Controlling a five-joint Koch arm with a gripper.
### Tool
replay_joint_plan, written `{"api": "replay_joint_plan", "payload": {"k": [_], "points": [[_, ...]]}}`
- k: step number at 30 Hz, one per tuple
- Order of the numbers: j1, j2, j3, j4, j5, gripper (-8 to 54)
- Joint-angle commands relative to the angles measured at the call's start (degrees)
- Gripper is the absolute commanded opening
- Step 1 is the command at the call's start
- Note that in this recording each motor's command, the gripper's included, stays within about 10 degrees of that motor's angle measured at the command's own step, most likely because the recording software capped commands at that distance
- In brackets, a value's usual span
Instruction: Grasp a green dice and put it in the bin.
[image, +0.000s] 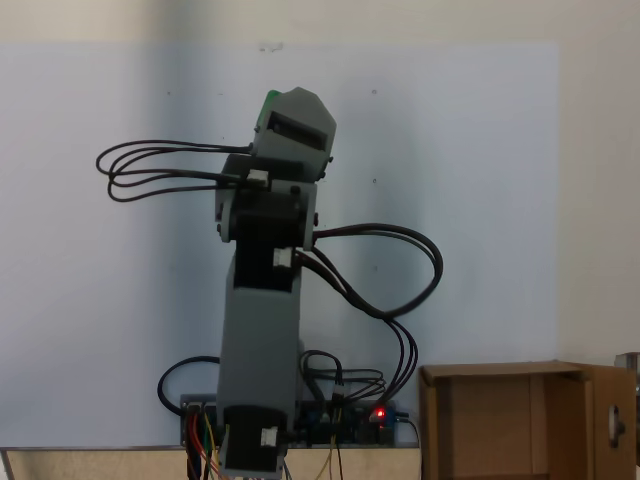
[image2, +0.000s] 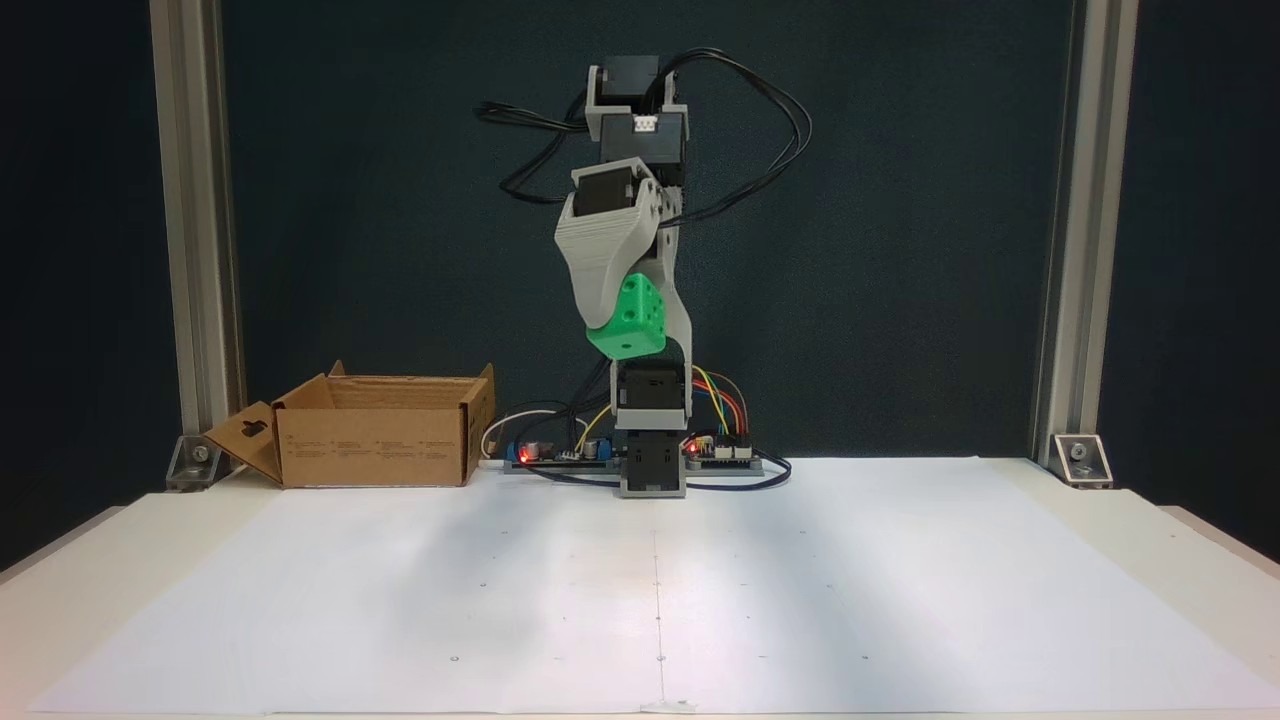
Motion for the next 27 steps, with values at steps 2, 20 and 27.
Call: {"api": "replay_joint_plan", "payload": {"k": [2,20,27], "points": [[4.22,1.41,-2.9,-1.14,-6.59,11.5],[66.45,-9.58,-2.9,-4.04,-24.26,11.5],[82.79,-11.6,-2.9,-4.22,-28.92,11.5]]}}
